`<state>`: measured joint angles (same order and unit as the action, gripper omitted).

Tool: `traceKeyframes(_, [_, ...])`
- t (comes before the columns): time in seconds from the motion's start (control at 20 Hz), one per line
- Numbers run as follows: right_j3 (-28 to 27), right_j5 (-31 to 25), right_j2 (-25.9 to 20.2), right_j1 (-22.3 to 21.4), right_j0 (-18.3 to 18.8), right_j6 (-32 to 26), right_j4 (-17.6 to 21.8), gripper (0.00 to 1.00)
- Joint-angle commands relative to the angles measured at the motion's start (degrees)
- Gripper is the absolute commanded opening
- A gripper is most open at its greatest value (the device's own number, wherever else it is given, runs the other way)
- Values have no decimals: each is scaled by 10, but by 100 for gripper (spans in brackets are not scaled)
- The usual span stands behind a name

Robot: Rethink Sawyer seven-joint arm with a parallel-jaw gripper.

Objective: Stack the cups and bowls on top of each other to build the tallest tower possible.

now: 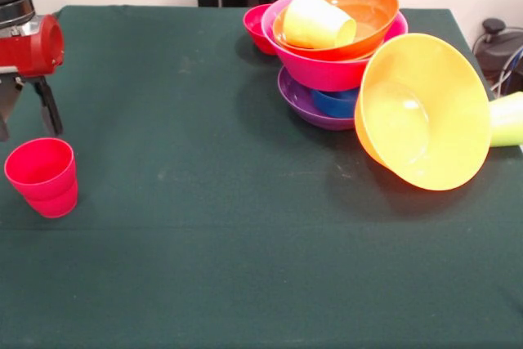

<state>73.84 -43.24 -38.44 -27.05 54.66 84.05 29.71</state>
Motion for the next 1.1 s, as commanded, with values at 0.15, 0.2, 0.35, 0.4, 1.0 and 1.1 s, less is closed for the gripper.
traceKeyframes(0.15, [-10,-31,28,50,0,-87,34,100])
traceKeyframes(0.2, [-8,-27,28,52,2,-87,35,100])
traceKeyframes(0.35, [2,-10,28,61,9,-83,37,100])
traceKeyframes(0.4, [4,-7,28,62,10,-82,38,100])
traceKeyframes(1.0, [4,-3,27,81,22,-91,49,100])
traceKeyframes(1.1, [5,1,27,87,24,-90,50,100])
